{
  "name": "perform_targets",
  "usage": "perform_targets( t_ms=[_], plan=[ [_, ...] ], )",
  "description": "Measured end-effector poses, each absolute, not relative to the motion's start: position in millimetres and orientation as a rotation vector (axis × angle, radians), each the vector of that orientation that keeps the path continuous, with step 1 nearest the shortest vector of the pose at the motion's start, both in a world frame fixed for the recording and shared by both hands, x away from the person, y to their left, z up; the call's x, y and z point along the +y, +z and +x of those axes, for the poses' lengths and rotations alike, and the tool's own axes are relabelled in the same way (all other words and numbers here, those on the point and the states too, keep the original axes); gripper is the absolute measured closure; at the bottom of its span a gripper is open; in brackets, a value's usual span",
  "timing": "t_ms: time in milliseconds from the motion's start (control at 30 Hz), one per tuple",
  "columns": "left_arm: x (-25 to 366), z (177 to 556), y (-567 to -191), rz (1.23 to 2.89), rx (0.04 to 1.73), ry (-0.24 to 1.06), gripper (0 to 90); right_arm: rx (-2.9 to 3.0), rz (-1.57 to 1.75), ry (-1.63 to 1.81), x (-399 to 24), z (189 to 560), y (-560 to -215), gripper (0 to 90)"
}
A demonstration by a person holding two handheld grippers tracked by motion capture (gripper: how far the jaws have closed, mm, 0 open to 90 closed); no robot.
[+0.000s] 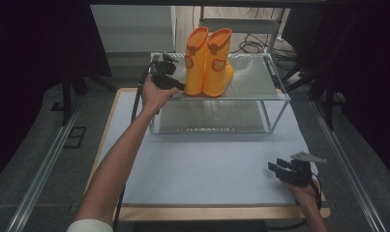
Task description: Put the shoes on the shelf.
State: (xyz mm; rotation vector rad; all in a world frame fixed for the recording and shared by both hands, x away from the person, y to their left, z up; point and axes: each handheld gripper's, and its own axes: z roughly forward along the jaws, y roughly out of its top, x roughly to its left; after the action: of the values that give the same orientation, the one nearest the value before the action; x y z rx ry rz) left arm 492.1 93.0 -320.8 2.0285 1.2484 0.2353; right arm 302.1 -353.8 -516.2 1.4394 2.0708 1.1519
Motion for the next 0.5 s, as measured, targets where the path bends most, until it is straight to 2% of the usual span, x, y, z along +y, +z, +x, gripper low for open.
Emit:
perform_targets(
  t_ms=[267,500],
  plan=[
    [84.8,491.9,-319.7,2.014,1.211,0.174,90.0,2.077,1.429,1.156,-350.8,302.2,-516.4,52.3],
    [61.2,488.2,-313.6,2.034,1.144,0.148,90.0,2.067,1.430,1.165,-350.6,301.5,-515.6,52.5]
  ],
)
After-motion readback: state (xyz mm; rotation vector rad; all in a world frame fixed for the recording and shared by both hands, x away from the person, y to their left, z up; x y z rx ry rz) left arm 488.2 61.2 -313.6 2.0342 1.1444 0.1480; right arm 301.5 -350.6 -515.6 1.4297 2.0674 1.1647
